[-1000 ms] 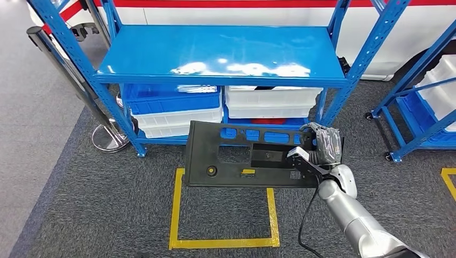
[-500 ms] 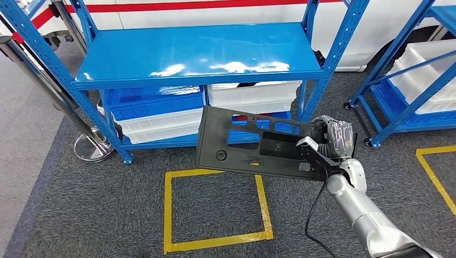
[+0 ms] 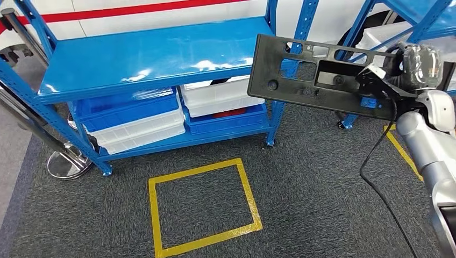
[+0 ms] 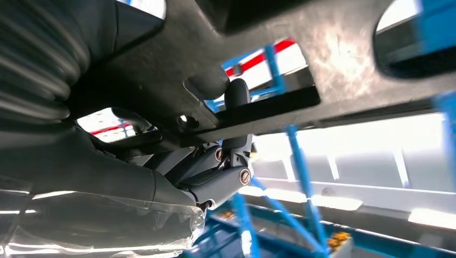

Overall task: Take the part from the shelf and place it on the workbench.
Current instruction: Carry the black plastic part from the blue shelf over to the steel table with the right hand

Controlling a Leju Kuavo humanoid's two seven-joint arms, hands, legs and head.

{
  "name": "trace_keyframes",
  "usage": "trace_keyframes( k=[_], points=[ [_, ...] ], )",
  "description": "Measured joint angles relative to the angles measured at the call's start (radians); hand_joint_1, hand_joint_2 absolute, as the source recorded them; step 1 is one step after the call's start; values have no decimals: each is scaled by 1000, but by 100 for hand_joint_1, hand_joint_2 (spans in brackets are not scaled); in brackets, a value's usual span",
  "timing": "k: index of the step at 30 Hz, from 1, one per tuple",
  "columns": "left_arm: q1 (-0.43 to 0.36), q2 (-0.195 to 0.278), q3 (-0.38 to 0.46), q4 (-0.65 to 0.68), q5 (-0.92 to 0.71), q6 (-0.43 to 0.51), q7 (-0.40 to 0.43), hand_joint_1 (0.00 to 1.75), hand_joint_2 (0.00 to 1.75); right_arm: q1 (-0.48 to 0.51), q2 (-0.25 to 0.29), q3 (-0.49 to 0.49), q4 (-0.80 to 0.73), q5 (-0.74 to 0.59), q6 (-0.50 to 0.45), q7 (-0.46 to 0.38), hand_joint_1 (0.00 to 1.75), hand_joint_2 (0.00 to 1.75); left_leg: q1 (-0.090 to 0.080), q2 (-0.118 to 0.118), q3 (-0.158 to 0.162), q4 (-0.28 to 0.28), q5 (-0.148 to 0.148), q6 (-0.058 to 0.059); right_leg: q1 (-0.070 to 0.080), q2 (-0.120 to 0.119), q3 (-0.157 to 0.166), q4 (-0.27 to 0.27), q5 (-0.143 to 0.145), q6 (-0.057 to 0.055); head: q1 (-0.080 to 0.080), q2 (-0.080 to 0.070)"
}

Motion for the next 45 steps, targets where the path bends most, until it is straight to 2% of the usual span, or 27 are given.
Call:
trace_keyframes(
  k=[2,4,5,6,7,9,11,13,15,17,19,21,22,23,24,26,28,30,32,35,36,37,38,39,41,43,45],
  points=[
    [0,0,2,0,2,2,-6,0,175,-33,-9,13,7,0,1,13,175,175,4,-28,-19,47,-36,-10,-6,15,-3,-3,4,-12,0,0],
    [1,1,4,0,5,2,-16,0,175,-64,-11,24,15,-5,2,20,175,175,7,-61,-74,172,-104,-17,-8,32,-6,-3,7,-19,0,0],
    [2,1,5,0,4,2,-20,0,175,-75,-11,28,21,-9,2,23,175,175,8,-67,-104,239,-131,-18,-7,42,-7,-3,8,-21,0,0],
    [3,1,6,0,2,2,-23,0,175,-83,-10,33,27,-12,0,24,175,175,9,-70,-124,284,-140,-18,-6,52,-8,-3,9,-21,0,0],
    [3,1,7,0,0,1,-25,0,175,-89,-9,37,33,-14,-3,26,175,175,9,-71,-128,290,-129,-16,-5,63,-7,-2,9,-21,0,0],
    [2,1,8,0,-2,2,-19,0,175,-96,-3,47,44,-13,-18,31,175,175,9,-86,-84,187,-55,-7,-4,85,-5,-1,9,-21,0,0],
    [-1,1,10,0,-1,6,-4,0,175,-101,12,53,54,-8,-39,38,175,175,11,-129,-28,60,3,4,-4,108,-5,0,11,-16,0,0],
    [-5,1,12,0,0,-5,6,0,175,-103,27,59,64,-5,-60,45,175,175,12,-150,-7,12,10,10,-8,130,-15,-1,17,-3,0,0],
    [-13,0,13,0,-1,-38,3,0,175,-95,34,62,71,-6,-75,45,175,175,12,-132,-2,-8,13,14,-14,141,-23,-6,24,13,-1,0],
    [-20,-3,13,0,-13,-63,3,0,175,-85,38,63,76,-6,-92,45,175,175,15,-112,5,-29,24,23,-12,102,-38,20,5,21,0,0],
    [-21,-7,9,0,-34,-67,11,0,175,-78,50,64,80,-1,-114,48,175,175,15,-91,8,-38,30,27,-11,51,-87,122,-49,26,0,0],
    [-18,-8,1,0,-56,-63,18,0,175,-63,65,66,86,9,-130,53,175,175,14,-68,8,-37,29,28,-14,37,-141,236,-88,34,0,0],
    [-17,-9,-3,0,-62,-59,20,0,175,-52,72,67,90,16,-134,55,175,175,14,-57,8,-36,28,27,-15,34,-147,251,-84,36,0,0],
    [-16,-9,-7,0,-67,-56,22,0,175,-42,80,68,94,23,-136,56,175,175,14,-47,8,-34,26,26,-16,30,-133,227,-62,37,0,0],
    [-15,-9,-8,0,-70,-53,23,0,175,-34,87,68,98,31,-138,57,175,175,14,-37,8,-31,23,23,-16,21,-101,167,-30,37,0,0],
    [-13,-9,-10,0,-75,-46,23,0,175,-27,109,68,107,51,-141,63,175,175,9,-18,7,-23,16,15,-8,-17,-34,39,13,27,0,0],
    [-10,-9,-13,0,-77,-41,22,0,175,-25,140,70,123,74,-147,71,175,175,2,0,7,-18,9,6,0,-30,-12,-10,19,11,0,0],
    [-7,-9,-16,0,-77,-39,22,0,175,-26,168,73,146,90,-150,73,175,175,1,16,9,-17,4,-3,0,-7,-16,-9,22,-1,-1,0],
    [-5,-8,-17,0,-77,-40,21,0,175,-34,190,76,167,100,-150,67,175,175,5,-9,-2,13,-21,-14,-4,10,-19,-11,26,-13,-1,0],
    [4,-6,-18,0,-67,-42,16,0,175,-53,235,81,197,107,-150,54,175,175,10,-66,-80,189,-115,-23,-5,38,-23,-13,31,-27,-1,0],
    [7,-6,-17,0,-62,-41,14,0,175,-57,248,82,206,108,-151,50,175,175,11,-71,-108,247,-135,-23,-4,50,-24,-12,32,-28,-1,0],
    [9,-5,-17,0,-58,-41,13,0,175,-58,258,84,214,109,-151,46,175,175,11,-73,-122,273,-135,-23,-4,61,-25,-12,33,-29,-1,0],
    [10,-5,-17,0,-56,-42,12,0,175,-59,264,85,221,109,-152,44,175,175,11,-74,-119,262,-117,-21,-3,71,-25,-10,33,-28,-1,0],
    [10,-5,-17,0,-56,-44,11,0,175,-60,269,87,228,109,-153,43,175,175,12,-78,-98,213,-83,-19,-3,82,-25,-9,33,-28,-1,0],
    [10,-5,-17,0,-61,-48,10,0,175,-64,279,88,237,109,-155,44,175,175,16,-115,-37,76,-17,-14,-3,102,-27,-5,33,-23,-1,0],
    [10,-5,-17,0,-66,-49,9,0,175,-70,289,88,247,111,-158,47,175,175,19,-144,-5,4,5,-9,-4,122,-34,-3,38,-12,-1,0],
    [8,-5,-17,0,-66,-49,10,0,175,-70,296,89,256,118,-165,49,175,175,18,-133,-2,-4,7,-1,-7,143,-39,-8,46,4,-1,0]
  ],
)
